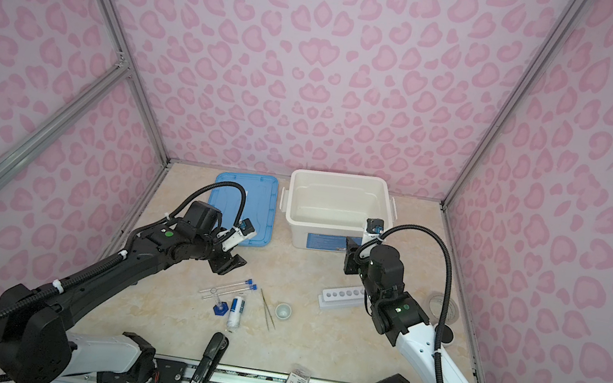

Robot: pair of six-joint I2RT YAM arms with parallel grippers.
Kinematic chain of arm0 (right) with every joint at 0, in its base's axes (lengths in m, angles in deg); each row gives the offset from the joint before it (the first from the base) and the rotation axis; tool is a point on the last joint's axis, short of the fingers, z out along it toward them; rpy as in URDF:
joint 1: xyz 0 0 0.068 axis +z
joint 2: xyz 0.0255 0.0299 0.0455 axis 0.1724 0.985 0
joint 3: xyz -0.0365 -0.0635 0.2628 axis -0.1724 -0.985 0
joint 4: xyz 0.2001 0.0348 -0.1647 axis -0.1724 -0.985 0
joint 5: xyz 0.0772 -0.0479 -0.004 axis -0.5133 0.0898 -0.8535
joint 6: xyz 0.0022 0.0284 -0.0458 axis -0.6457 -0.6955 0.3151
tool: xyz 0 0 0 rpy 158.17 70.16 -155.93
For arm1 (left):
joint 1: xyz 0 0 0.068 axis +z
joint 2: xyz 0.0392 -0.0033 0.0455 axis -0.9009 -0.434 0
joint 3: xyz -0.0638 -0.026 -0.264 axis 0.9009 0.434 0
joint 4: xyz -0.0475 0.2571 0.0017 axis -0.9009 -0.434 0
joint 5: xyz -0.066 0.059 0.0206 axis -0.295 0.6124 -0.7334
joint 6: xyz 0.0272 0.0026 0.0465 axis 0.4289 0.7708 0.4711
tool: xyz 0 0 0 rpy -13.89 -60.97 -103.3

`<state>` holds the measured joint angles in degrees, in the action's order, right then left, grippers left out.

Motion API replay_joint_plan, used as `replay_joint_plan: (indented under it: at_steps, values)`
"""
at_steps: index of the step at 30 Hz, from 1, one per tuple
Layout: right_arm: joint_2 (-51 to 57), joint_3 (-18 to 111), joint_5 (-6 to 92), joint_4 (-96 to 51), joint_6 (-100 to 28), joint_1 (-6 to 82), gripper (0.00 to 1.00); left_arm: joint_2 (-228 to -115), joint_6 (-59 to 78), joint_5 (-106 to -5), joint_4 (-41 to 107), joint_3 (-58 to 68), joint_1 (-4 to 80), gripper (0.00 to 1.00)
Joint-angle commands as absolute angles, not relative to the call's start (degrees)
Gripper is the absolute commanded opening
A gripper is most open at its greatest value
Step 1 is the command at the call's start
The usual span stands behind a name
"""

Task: Organize the chemistry lab equipment
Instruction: 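Raise the right gripper from the rack while the left gripper reaches toward the blue-capped tubes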

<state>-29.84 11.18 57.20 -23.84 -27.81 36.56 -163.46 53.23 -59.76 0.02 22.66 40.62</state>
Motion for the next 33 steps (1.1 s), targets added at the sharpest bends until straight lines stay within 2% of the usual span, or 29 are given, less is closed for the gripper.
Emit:
replay_joint_plan:
  at_steps: [1,21,33]
  values:
    - [-29.5,10.5,55.4,-21.6,-28.5,36.5,0.46,-165.4,56.1,-57.0,-2.0,22.2,41.0,0.67]
    - [-26.9,9.9,50.0,-19.9,-29.6,33.4,0.45,-176.8,60.8,-52.2,-5.4,21.2,40.9,0.66]
    - [-23.9,10.7,48.4,-18.6,-30.2,33.0,0.44,-178.4,62.0,-52.4,-4.4,22.7,40.0,0.65]
